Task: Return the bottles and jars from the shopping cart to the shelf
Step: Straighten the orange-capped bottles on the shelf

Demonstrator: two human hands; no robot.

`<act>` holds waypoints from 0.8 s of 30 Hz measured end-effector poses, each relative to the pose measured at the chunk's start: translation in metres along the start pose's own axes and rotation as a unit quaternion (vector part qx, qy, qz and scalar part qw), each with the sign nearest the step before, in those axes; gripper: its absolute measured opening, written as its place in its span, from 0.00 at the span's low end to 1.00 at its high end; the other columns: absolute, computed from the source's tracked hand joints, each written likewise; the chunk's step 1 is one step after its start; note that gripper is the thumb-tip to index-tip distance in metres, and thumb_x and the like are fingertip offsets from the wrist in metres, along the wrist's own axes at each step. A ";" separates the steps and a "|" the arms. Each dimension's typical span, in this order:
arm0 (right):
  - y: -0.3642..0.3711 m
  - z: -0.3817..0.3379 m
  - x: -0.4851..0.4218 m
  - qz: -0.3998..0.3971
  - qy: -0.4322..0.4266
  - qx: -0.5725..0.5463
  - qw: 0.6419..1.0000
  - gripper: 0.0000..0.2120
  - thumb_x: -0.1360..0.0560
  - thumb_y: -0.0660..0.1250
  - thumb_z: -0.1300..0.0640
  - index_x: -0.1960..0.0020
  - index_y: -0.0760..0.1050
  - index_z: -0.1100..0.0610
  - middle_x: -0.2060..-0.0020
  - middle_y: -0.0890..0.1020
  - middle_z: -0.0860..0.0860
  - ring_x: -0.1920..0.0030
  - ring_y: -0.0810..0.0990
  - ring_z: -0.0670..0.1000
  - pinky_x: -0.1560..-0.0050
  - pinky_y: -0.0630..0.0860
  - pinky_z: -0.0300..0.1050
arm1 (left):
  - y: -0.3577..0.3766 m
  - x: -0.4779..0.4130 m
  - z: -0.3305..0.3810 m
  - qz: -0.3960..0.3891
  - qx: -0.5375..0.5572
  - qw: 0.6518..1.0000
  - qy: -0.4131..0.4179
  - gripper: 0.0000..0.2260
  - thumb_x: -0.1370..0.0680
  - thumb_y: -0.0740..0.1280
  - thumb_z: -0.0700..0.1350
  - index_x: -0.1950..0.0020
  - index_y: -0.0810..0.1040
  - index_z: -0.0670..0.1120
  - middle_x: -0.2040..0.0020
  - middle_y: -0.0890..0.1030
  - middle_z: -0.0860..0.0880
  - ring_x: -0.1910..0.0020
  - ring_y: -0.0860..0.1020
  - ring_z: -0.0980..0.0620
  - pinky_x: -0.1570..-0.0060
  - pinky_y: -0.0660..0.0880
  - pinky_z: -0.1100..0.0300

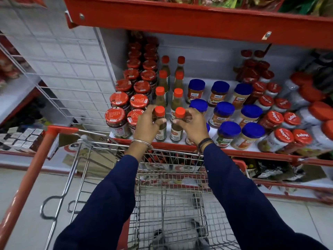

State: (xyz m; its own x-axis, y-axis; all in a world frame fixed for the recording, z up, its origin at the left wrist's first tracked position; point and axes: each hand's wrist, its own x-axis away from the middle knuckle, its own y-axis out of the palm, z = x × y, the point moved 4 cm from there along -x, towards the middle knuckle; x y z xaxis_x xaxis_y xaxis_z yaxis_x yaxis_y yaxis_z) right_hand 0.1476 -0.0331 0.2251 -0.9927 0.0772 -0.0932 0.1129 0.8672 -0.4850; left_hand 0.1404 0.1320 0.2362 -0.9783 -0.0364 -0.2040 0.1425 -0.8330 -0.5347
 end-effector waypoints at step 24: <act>0.000 -0.006 0.007 -0.032 -0.005 0.039 0.999 0.15 0.34 0.75 0.56 0.51 0.78 0.63 0.54 0.85 0.58 0.52 0.82 0.56 0.47 0.80 0.56 | -0.007 0.005 -0.003 -0.020 -0.047 0.998 -0.025 0.16 0.29 0.73 0.43 0.44 0.76 0.40 0.51 0.83 0.39 0.51 0.80 0.40 0.48 0.77 0.46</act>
State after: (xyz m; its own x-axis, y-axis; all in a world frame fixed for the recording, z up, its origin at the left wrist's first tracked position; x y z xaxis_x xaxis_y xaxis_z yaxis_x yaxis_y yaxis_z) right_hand 0.1405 -0.0292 0.2296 -0.9975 0.0183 -0.0682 0.0533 0.8287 -0.5572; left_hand 0.1350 0.1399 0.2364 -0.9894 -0.0335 -0.1413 0.1143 -0.7791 -0.6164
